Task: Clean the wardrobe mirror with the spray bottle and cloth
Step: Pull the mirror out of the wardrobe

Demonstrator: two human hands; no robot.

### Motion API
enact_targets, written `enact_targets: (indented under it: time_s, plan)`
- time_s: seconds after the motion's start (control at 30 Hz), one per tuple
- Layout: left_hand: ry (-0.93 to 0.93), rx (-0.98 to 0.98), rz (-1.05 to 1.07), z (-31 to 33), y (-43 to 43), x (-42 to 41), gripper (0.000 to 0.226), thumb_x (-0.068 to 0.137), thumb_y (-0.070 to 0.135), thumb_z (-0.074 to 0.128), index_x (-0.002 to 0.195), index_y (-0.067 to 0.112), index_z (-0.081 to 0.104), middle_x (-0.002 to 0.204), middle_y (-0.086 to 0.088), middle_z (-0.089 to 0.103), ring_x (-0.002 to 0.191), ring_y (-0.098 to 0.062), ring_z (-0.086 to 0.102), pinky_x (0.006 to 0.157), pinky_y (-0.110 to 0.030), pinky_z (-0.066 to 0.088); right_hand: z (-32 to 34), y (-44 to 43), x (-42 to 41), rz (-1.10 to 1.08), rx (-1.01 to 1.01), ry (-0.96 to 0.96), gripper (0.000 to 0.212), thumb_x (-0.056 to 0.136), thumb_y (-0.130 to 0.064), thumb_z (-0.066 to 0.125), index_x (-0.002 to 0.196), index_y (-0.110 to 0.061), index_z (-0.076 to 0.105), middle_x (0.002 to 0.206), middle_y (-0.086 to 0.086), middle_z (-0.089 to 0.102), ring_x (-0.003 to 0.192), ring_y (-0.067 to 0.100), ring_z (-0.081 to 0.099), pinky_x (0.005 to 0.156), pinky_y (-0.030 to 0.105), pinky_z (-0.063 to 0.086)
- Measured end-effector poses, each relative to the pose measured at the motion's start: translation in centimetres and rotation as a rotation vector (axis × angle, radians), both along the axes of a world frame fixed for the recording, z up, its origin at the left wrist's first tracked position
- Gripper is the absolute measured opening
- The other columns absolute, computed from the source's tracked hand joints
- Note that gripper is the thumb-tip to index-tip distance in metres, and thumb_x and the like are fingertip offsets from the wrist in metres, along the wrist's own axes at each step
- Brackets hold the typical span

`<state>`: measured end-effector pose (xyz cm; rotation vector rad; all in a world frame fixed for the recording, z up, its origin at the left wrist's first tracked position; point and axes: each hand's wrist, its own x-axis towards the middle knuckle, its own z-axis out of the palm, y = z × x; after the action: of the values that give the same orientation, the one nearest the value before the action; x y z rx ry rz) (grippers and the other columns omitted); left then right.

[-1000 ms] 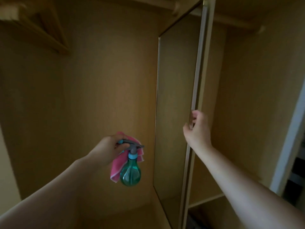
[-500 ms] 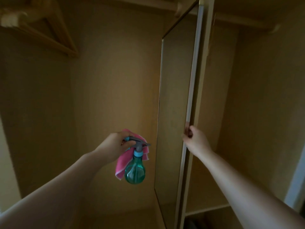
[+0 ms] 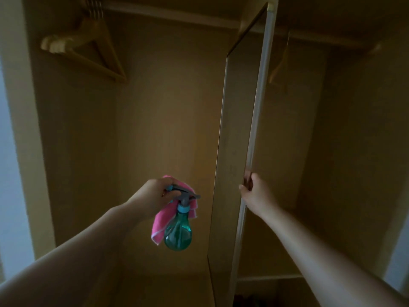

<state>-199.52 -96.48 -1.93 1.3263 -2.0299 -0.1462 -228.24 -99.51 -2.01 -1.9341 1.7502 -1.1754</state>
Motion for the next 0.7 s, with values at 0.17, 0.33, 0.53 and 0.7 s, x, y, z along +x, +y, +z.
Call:
enact_targets:
  time_s: [0.17, 0.33, 0.53, 0.7]
  plan:
    - [-0.034, -0.011, -0.016, 0.4, 2.7, 0.0, 0.019, 0.092, 0.021, 0.059, 0.109, 0.021, 0.068, 0.096, 0.006, 0.067, 0.082, -0.008, 0.063, 0.068, -0.018, 0.05, -0.1, 3.8, -0.3, -0.051, -0.022, 0.029, 0.013, 0.093, -0.02, 0.062, 0.102, -0.021, 0.052, 0.086, -0.008, 0.057, 0.074, 0.002, 0.055, 0.053, 0.014, 0.038]
    - [-0.006, -0.008, -0.052, 1.0, 5.5, 0.5, 0.016, 0.093, 0.02, 0.057, 0.104, 0.027, 0.067, 0.097, 0.009, 0.066, 0.084, -0.005, 0.061, 0.069, -0.02, 0.051, 0.0, 7.0, -0.3, -0.082, -0.005, 0.019, 0.012, 0.092, -0.018, 0.062, 0.098, -0.022, 0.052, 0.09, -0.004, 0.059, 0.077, 0.004, 0.056, 0.054, 0.016, 0.038]
    - [-0.028, 0.01, -0.062, 0.8, 8.3, 0.4, 0.019, 0.093, 0.022, 0.057, 0.109, 0.024, 0.066, 0.095, 0.011, 0.065, 0.082, -0.003, 0.061, 0.065, -0.014, 0.048, 0.0, 10.4, -0.4, -0.129, 0.01, 0.015, 0.017, 0.091, -0.016, 0.062, 0.097, -0.024, 0.049, 0.088, -0.006, 0.056, 0.075, 0.004, 0.055, 0.051, 0.014, 0.037]
    - [0.021, 0.021, -0.06, 0.5, 9.9, -0.2, 0.016, 0.094, 0.024, 0.058, 0.109, 0.025, 0.065, 0.091, 0.014, 0.063, 0.081, -0.004, 0.061, 0.061, -0.014, 0.047, -0.5, 12.3, -1.4, -0.098, -0.001, 0.022, 0.017, 0.092, -0.016, 0.061, 0.098, -0.026, 0.049, 0.089, -0.009, 0.055, 0.076, 0.003, 0.055, 0.051, 0.009, 0.037]
